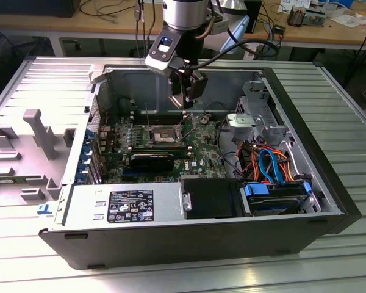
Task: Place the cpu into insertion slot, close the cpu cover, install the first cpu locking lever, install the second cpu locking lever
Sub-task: 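Place the cpu into insertion slot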
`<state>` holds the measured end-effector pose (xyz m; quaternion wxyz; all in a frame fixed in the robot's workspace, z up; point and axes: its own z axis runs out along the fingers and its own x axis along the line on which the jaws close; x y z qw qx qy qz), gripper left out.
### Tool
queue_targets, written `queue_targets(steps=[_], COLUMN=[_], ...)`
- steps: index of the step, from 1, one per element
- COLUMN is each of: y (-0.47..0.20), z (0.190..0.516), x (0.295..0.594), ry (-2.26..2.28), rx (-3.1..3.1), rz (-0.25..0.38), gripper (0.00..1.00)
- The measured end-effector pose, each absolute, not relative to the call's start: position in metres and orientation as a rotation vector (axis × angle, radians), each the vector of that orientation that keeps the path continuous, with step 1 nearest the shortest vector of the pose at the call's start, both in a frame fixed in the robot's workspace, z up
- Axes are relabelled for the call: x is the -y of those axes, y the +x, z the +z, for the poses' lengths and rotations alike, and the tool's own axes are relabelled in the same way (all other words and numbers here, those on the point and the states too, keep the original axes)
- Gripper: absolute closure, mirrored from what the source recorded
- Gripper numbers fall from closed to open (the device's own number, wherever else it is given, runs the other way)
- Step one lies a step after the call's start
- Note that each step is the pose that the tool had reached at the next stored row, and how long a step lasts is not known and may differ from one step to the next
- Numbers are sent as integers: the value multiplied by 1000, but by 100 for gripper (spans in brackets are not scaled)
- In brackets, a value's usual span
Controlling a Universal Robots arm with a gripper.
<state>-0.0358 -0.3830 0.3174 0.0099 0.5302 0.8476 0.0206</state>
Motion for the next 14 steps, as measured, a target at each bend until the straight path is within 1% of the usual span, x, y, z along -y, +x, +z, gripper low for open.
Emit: queue_targets(steps=[14], y=[-36], z=[316], x=[383], ry=[1711], rx=[-2608], rz=[61], gripper=[46])
